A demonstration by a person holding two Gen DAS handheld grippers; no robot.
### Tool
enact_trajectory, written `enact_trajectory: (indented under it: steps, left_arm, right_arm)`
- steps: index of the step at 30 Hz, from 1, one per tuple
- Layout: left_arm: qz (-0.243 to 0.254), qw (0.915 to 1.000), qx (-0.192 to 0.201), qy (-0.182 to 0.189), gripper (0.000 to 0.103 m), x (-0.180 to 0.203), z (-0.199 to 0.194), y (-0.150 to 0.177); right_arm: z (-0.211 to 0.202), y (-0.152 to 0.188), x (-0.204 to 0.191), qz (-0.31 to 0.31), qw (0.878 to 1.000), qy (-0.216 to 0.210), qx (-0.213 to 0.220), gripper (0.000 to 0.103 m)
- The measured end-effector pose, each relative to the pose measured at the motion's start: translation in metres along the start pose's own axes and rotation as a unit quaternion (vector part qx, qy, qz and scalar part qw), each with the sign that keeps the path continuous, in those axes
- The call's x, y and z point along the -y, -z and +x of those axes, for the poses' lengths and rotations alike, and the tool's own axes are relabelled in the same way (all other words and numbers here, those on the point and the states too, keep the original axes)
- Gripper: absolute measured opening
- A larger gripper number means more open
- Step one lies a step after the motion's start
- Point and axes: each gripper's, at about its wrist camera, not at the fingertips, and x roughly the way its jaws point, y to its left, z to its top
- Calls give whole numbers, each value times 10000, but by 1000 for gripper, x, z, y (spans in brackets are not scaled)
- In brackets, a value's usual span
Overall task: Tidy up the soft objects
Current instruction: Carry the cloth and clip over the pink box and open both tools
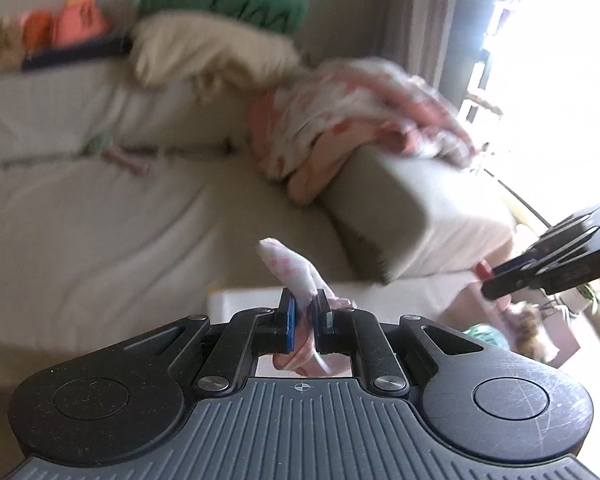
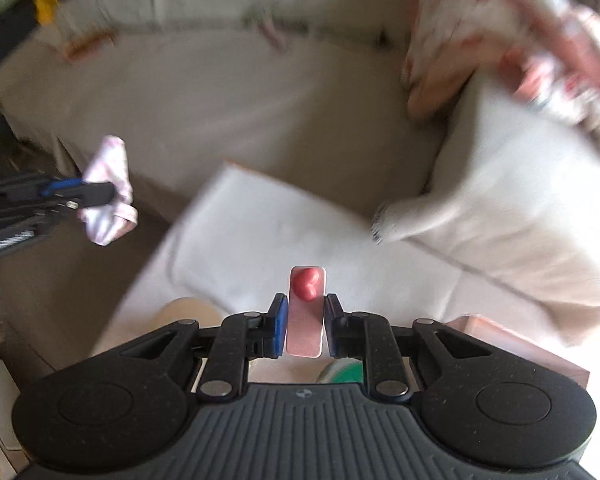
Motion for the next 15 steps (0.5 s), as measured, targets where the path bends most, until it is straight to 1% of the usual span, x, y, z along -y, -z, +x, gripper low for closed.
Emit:
enact_trajectory:
  steps: [2, 4, 6, 8, 11, 13, 15]
  left_arm:
    - [170, 9997, 76, 133, 11, 31, -13, -5]
    - [387, 9986, 84, 341, 11, 66, -21, -8]
    - [624, 9961, 2, 622, 11, 106, -21, -6]
    - [784, 9920, -132, 985, 11, 142, -17, 0]
    - [819, 9849, -304, 1495, 11, 190, -2, 7]
    - [722, 9800, -429, 1803, 12, 216, 14, 9]
    - [640, 9754, -579, 2029, 12, 237, 35, 10]
  right_arm:
    - [-40, 17, 6, -48, 9992, 32, 400, 19]
    - [-79, 35, 18, -4, 9973, 67, 731, 19]
    - [-112, 62, 32, 71, 9948, 89, 1012, 19]
    - [-136, 81, 46, 184, 9921, 190, 1225, 19]
    - [-161, 117, 72, 431, 9881, 301, 1445, 19]
    - [-170, 138, 86, 632, 9859, 339, 1514, 19]
    - [-171, 157, 105, 862, 9840, 329, 1525, 19]
